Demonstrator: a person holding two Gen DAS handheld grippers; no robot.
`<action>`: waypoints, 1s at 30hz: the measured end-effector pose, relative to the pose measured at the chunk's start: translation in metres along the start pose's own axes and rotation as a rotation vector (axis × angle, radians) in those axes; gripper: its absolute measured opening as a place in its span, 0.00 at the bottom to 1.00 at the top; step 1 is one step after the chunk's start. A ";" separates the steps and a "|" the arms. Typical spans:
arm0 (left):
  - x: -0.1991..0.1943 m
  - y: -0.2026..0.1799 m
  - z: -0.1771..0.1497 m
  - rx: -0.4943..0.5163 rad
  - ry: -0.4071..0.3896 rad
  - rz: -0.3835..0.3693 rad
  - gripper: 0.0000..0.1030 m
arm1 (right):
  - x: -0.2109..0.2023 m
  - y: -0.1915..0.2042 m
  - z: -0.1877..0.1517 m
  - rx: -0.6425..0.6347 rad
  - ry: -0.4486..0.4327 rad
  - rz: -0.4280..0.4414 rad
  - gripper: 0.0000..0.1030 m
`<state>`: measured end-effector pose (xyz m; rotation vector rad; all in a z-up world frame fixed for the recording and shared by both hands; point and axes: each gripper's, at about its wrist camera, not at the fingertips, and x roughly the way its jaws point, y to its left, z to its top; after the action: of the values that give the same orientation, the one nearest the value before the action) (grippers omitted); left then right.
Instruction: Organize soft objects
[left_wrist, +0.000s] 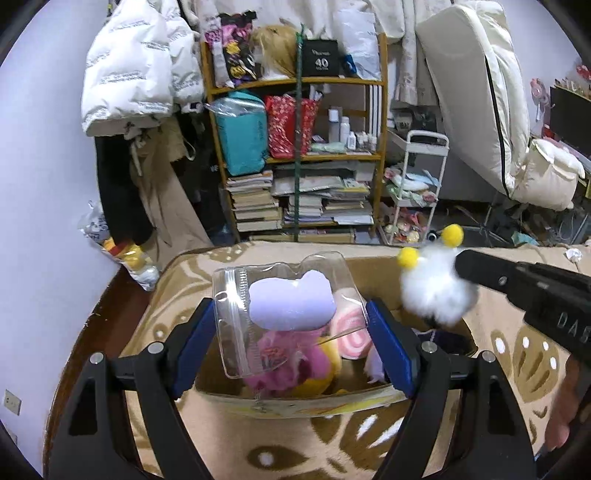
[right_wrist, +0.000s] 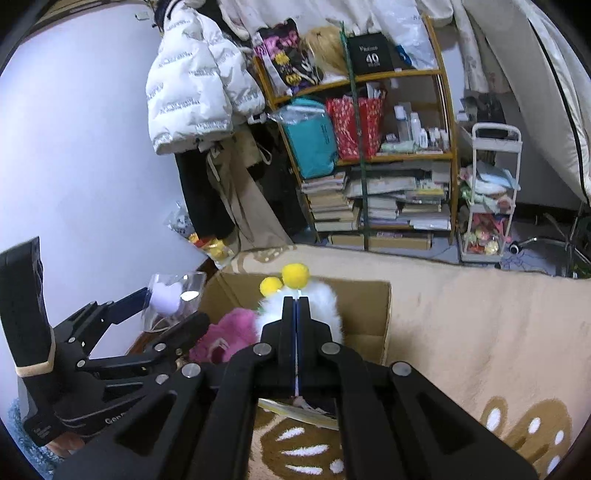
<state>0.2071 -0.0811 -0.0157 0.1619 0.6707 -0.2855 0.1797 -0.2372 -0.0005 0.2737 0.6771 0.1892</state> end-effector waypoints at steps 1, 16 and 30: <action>0.006 -0.004 -0.001 0.008 0.013 -0.011 0.79 | 0.003 -0.002 -0.001 0.004 0.008 0.003 0.01; 0.000 0.002 -0.023 0.006 0.024 0.061 0.93 | 0.008 -0.017 -0.008 0.056 0.044 0.020 0.05; -0.078 0.049 -0.053 -0.055 -0.005 0.142 0.93 | -0.035 0.011 -0.021 -0.029 0.029 -0.047 0.53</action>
<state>0.1331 -0.0053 -0.0043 0.1558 0.6582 -0.1307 0.1382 -0.2316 0.0081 0.2276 0.7088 0.1578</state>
